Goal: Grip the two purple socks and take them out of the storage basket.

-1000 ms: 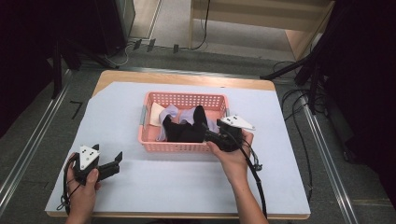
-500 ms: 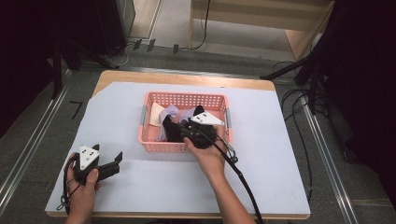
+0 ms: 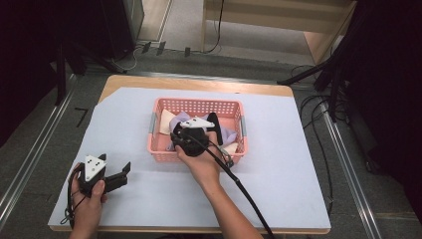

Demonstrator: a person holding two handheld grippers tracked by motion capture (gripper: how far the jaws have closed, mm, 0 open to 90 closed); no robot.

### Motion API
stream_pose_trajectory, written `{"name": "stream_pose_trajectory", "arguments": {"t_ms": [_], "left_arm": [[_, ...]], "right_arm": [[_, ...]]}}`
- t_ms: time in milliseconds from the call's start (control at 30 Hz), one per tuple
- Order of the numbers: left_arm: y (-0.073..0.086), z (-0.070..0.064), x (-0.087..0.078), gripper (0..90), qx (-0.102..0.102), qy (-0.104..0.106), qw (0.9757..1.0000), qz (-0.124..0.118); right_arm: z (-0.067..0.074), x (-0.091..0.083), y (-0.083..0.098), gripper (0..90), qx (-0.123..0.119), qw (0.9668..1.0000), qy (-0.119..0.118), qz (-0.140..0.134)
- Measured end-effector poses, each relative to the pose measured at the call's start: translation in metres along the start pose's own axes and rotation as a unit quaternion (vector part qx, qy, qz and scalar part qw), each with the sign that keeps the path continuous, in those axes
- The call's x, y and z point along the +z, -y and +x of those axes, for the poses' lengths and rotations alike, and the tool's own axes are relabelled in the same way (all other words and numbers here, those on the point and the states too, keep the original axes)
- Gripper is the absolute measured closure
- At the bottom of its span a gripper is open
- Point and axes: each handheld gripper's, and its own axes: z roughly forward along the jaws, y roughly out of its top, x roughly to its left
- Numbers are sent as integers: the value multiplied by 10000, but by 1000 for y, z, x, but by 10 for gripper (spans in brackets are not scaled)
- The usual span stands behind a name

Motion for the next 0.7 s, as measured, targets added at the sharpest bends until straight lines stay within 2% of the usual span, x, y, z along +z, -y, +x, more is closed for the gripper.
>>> {"name": "stream_pose_trajectory", "arguments": {"t_ms": [33,167,200,233,267,300,400,533,567,667,700], "left_arm": [[0,0,0,157,1,3,10000,1],[0,0,0,158,-1,10,10000,5],[0,0,0,158,-11,8,10000,-24],[0,0,0,158,-13,11,10000,-22],[0,0,0,157,-10,13,10000,-21],[0,0,0,158,-17,11,10000,-20],[0,0,0,158,-15,13,10000,-19],[0,0,1,158,-14,14,10000,-18],[0,0,1,158,-14,12,10000,-18],[0,0,1,158,-3,9,10000,-17],[0,0,1,158,11,16,10000,-14]], "right_arm": [[2,6,-2,666,89,9999,27,52],[5,17,-3,674,175,9995,93,251],[5,19,-2,712,180,9992,97,337],[4,20,-2,770,267,9987,-31,429],[4,20,-2,820,285,9987,-93,419],[5,18,-3,876,257,9989,-54,383],[5,14,-4,900,109,9997,21,204],[4,-1,-8,900,-90,9990,-46,-437],[4,-3,-8,900,-113,9987,-2,-502],[2,-12,-11,900,-251,9958,70,-881],[0,-16,-12,900,-395,9928,52,-1132]]}}
